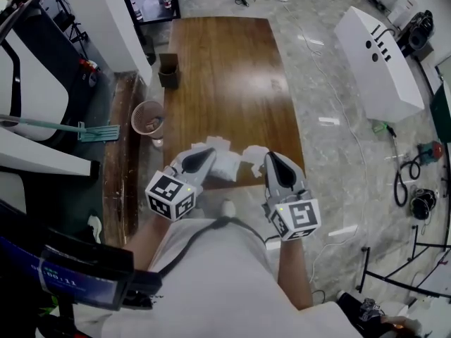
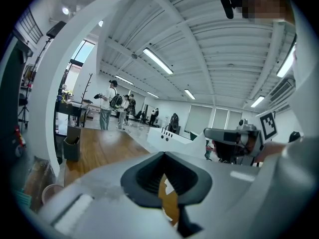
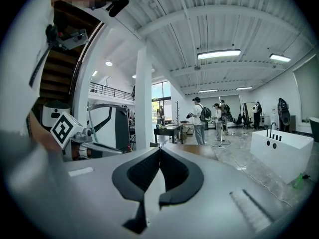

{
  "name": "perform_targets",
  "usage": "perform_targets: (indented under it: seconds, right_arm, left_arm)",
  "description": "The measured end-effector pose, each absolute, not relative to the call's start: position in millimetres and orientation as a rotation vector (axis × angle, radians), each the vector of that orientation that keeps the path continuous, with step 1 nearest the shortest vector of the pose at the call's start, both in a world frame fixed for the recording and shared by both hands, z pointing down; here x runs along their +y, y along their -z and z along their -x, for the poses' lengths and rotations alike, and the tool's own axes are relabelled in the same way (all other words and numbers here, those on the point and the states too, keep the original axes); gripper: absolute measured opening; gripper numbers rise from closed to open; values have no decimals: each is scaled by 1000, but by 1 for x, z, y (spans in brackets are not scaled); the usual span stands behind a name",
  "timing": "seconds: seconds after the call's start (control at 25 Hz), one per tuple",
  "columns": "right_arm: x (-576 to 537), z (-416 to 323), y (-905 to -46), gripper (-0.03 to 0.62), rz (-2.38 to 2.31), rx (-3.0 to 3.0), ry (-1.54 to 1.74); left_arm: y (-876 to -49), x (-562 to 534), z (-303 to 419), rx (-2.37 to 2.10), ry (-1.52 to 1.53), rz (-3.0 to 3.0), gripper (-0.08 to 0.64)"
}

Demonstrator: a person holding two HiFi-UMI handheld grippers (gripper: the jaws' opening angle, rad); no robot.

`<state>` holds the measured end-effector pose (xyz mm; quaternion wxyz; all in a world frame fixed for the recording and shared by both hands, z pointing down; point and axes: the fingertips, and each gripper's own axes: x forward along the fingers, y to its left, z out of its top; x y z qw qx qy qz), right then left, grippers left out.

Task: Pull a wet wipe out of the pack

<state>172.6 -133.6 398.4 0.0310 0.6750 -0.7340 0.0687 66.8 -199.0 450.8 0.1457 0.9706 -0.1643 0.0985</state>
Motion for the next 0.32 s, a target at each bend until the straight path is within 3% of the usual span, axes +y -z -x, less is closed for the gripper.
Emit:
perform_targets:
  seconds: [0.32]
  right_arm:
    - [-134,-178,-398,9,-2060,-2272,-212]
  left_arm:
    - [-448,-200,-71,-493,-276,-2790,2]
